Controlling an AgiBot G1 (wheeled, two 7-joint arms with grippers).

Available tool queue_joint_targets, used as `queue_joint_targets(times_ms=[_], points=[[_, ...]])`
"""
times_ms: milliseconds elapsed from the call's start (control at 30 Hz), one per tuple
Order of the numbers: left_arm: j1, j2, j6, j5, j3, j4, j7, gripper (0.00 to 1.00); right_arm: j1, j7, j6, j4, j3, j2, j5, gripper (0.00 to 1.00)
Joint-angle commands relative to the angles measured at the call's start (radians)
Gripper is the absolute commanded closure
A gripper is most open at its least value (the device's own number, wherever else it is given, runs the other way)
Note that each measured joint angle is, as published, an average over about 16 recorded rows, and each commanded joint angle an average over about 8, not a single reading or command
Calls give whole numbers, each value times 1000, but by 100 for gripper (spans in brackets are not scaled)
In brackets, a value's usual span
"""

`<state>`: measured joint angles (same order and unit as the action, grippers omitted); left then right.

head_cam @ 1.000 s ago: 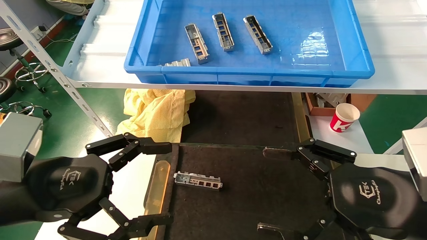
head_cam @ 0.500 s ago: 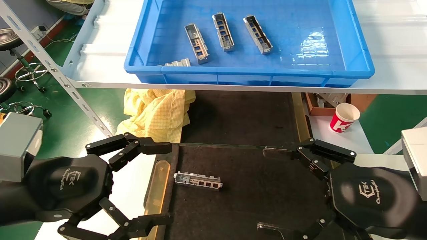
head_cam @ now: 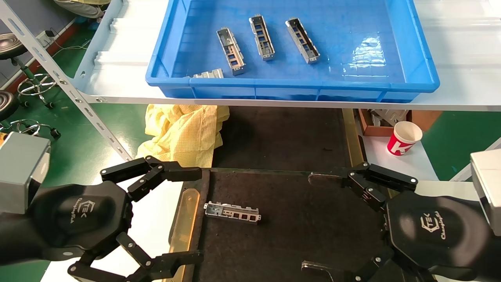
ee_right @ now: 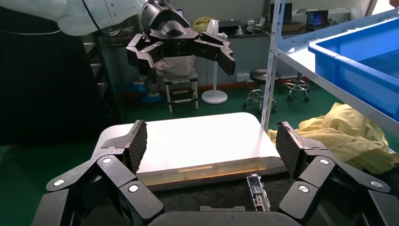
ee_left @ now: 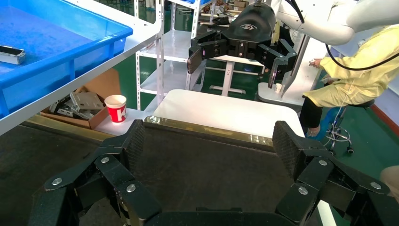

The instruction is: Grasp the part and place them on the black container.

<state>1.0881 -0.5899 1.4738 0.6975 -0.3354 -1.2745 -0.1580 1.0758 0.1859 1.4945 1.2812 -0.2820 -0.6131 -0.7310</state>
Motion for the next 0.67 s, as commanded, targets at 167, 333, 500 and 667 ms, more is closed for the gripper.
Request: queue_joint_targets(times_ms=[167, 333, 500, 667], points=[[0, 0, 0, 0, 0, 0, 0, 0, 0, 0, 0, 0, 0, 0, 0, 0], [0, 0, 0, 0, 0, 0, 0, 0, 0, 0, 0, 0, 0, 0, 0, 0], [0, 0, 0, 0, 0, 0, 0, 0, 0, 0, 0, 0, 0, 0, 0, 0], [0, 0, 0, 0, 0, 0, 0, 0, 0, 0, 0, 0, 0, 0, 0, 0]])
